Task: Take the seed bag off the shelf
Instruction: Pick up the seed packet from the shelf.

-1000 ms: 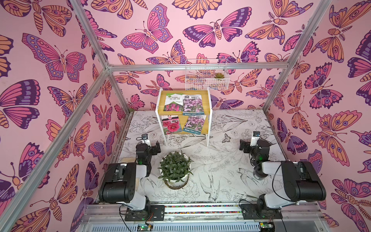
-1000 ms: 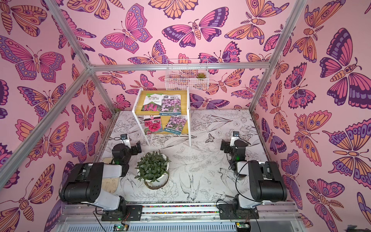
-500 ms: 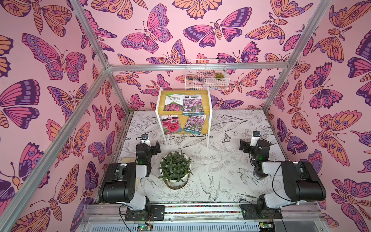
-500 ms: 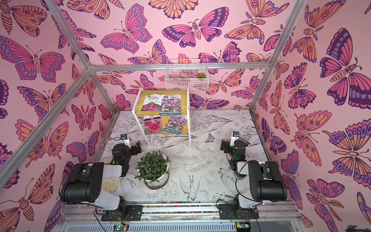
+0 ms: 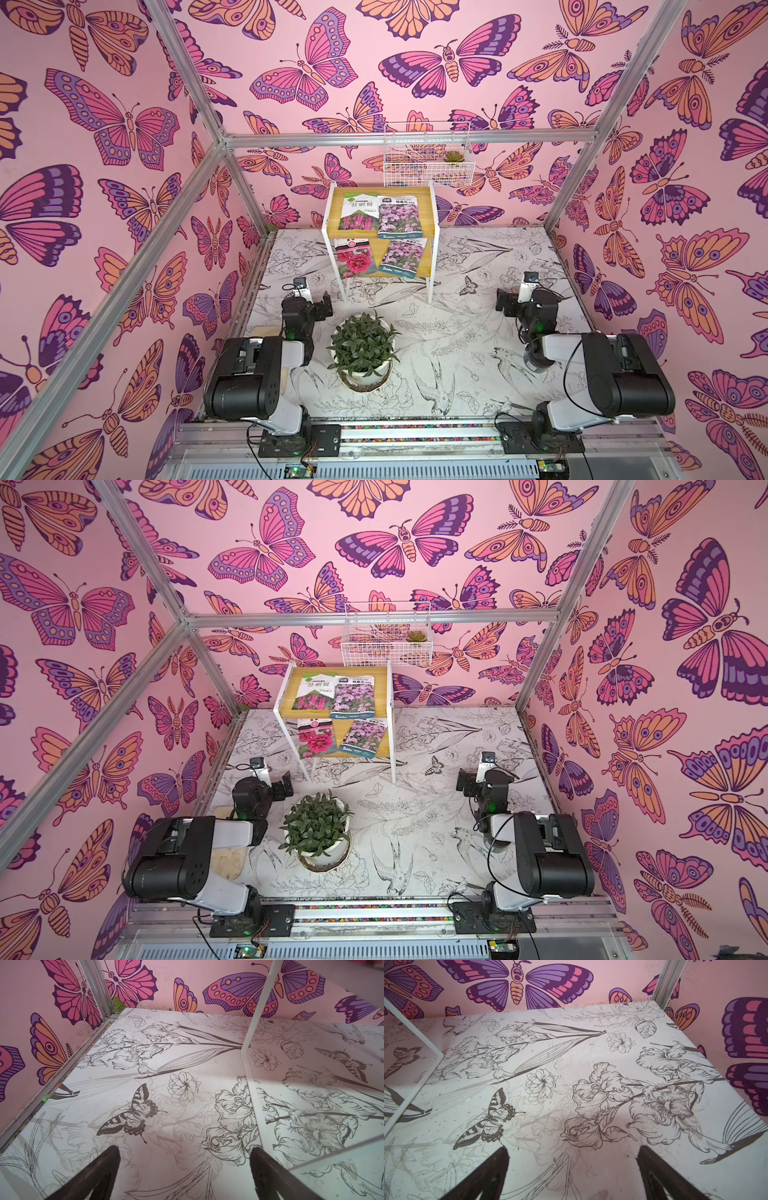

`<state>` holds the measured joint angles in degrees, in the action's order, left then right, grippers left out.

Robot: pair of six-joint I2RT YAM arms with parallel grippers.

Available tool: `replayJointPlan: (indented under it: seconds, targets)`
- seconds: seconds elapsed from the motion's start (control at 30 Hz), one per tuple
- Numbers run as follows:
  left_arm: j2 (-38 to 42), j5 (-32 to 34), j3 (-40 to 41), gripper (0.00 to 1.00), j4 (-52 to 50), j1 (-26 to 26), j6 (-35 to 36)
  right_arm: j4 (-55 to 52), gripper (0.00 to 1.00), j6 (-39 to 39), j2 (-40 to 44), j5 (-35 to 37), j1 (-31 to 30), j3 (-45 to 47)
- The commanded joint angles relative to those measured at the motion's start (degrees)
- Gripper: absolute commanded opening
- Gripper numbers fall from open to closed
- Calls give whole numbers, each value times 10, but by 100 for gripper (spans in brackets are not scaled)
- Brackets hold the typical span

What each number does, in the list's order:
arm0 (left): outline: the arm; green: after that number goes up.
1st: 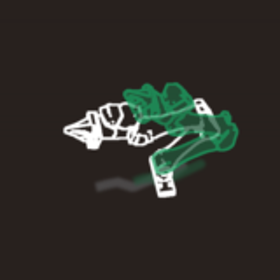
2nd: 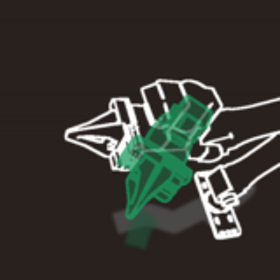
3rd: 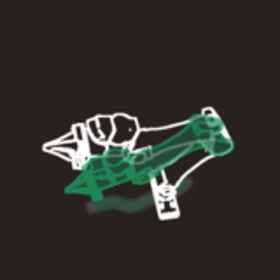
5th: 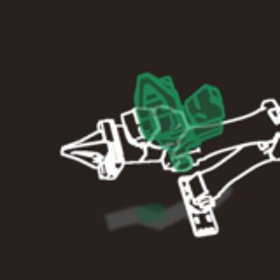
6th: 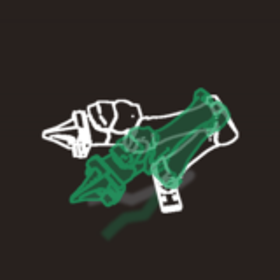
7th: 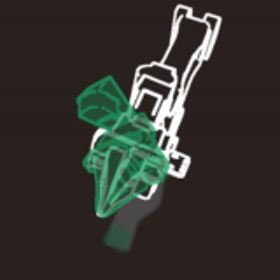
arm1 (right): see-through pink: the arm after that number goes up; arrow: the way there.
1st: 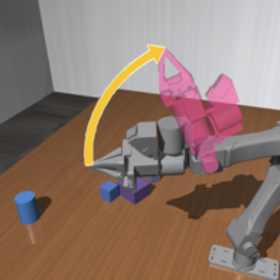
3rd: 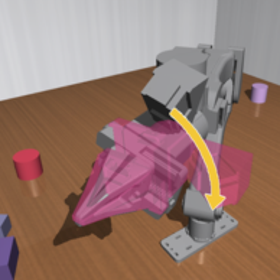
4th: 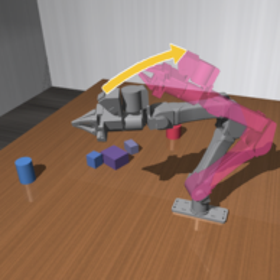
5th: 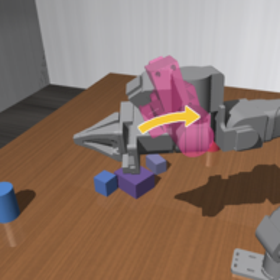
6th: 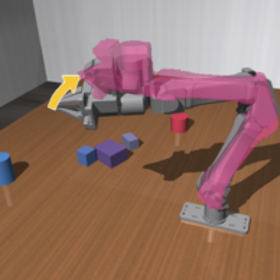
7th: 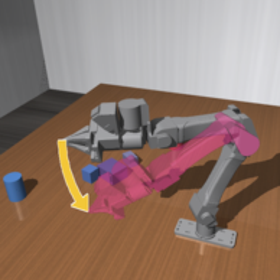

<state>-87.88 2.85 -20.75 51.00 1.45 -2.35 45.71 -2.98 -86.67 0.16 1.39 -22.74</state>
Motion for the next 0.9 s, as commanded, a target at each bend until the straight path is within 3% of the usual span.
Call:
replayJointPlan:
  seconds: [0.0,0.4,0.53,0.57,0.63,0.7,0.77,0.87]
  targets:
    - [-4,4,-3,100,7,-2,10,3,99,0,3,-2,-3,-5]
    - [-3,9,-5,100,2,-6,13,3,99,0,4,-1,-3,-6]
    - [6,104,6,100,14,-15,-13,13,99,2,6,-6,-3,-7]
    - [17,103,10,95,8,-17,-12,-3,99,9,19,-14,-5,-9]
    - [20,119,13,87,29,-31,0,-80,99,23,62,20,-32,-28]
    - [9,125,31,83,54,-36,6,-250,99,8,123,66,-68,-92]
    - [14,123,-5,83,-9,-32,-2,-336,99,-15,167,39,-88,-137]
    - [8,118,-3,85,3,-29,1,-446,99,-20,222,18,-137,-204]
